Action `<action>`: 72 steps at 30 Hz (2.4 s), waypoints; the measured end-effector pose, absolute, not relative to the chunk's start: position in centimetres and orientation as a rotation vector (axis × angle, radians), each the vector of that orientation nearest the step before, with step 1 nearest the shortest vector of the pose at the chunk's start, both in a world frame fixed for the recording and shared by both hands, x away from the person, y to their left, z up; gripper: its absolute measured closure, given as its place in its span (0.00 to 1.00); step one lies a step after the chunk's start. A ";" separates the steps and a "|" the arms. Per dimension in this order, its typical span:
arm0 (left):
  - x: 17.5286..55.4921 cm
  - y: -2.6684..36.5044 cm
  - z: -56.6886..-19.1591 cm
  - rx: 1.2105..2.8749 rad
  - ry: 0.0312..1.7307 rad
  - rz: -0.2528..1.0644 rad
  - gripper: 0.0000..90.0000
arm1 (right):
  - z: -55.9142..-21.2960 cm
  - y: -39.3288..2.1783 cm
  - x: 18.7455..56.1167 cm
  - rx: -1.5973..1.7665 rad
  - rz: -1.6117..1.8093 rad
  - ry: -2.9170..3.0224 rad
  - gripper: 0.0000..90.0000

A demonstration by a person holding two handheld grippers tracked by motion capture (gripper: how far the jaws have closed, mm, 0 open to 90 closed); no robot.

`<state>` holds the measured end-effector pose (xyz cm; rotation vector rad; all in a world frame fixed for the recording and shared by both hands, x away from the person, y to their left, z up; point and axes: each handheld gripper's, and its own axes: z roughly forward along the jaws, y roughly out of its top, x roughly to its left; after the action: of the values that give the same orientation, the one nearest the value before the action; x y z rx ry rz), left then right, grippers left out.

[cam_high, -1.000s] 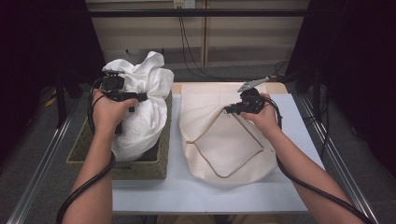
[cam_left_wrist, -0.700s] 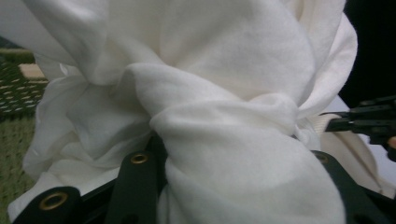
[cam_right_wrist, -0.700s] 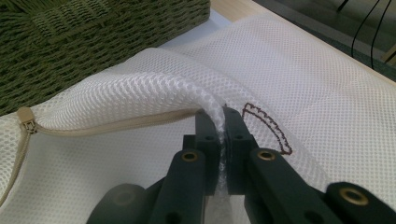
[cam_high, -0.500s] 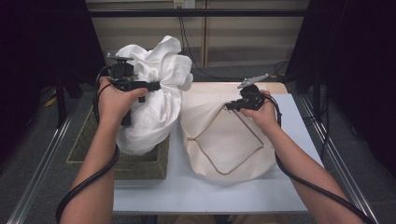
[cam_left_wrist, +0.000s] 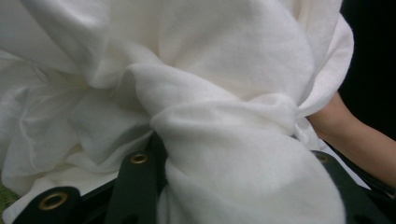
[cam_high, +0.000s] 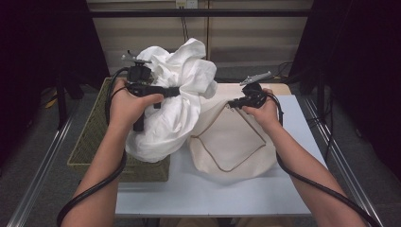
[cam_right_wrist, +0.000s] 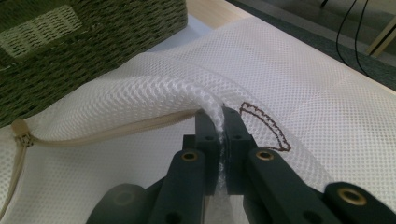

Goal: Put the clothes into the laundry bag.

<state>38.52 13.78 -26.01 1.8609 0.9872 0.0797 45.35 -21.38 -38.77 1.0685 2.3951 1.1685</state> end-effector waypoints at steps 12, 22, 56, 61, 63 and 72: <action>36.6 10.9 -26.8 1.928 0.821 -0.080 0.64 | -38.1 -21.5 46.4 1.120 1.174 2.356 0.98; 35.6 8.0 -29.6 2.012 0.724 -0.153 0.63 | -37.9 -21.9 46.8 1.154 1.226 2.322 0.98; 36.0 4.6 -36.0 2.108 0.800 -0.255 0.63 | -37.2 -22.2 46.0 1.110 1.283 2.335 0.98; 36.6 5.0 -36.4 2.111 0.881 -0.199 0.63 | -36.6 -22.6 45.7 1.114 1.292 2.322 0.98; 36.8 5.1 -36.5 2.111 0.903 -0.167 0.63 | -36.4 -22.8 45.6 1.117 1.301 2.312 0.98; 36.8 5.0 -36.6 2.137 0.891 -0.128 0.63 | -35.8 -23.2 45.2 1.117 1.277 2.307 0.98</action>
<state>36.83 4.96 -36.64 2.1374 0.8912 -0.1278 45.23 -23.25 -35.80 1.1171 2.3071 1.2765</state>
